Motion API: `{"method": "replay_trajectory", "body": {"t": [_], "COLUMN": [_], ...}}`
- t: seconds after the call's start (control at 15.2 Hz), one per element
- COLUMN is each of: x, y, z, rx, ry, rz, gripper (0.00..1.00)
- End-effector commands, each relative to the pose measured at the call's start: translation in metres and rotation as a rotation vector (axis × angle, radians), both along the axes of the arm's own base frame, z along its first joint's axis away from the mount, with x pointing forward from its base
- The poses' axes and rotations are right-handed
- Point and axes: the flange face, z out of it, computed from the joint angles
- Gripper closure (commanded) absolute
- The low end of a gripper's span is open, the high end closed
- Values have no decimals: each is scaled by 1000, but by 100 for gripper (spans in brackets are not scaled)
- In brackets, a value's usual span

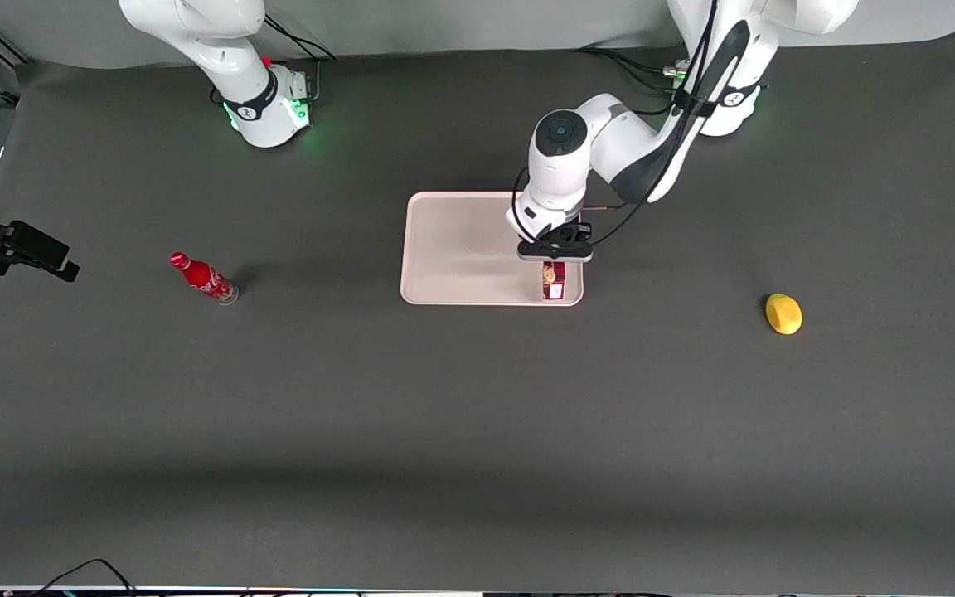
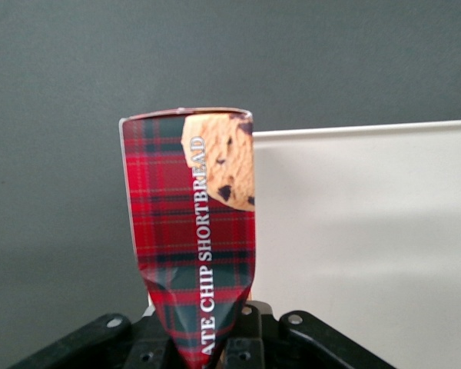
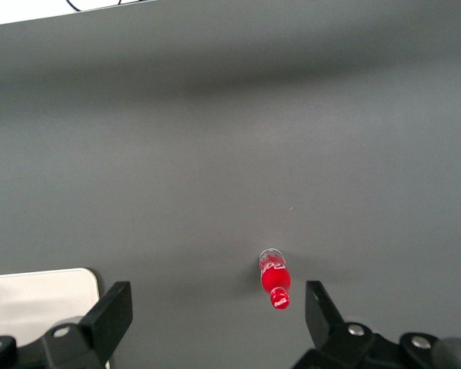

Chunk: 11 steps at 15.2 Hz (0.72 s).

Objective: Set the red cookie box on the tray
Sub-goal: 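Lower the box onto the tray's edge and open the left gripper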

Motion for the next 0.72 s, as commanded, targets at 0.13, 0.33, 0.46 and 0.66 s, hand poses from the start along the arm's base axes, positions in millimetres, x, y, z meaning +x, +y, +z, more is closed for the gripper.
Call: {"method": "replay_trajectory", "body": {"t": [0.13, 0.33, 0.46, 0.66], "x": [-4, -4, -5, -5], "y": [3, 2, 1, -1], "z": [-20, -26, -31, -35], "rx": [6, 4, 8, 3], "ry": [5, 9, 16, 16], "rz": [-31, -31, -32, -31], "gripper": [100, 100, 100, 100]}}
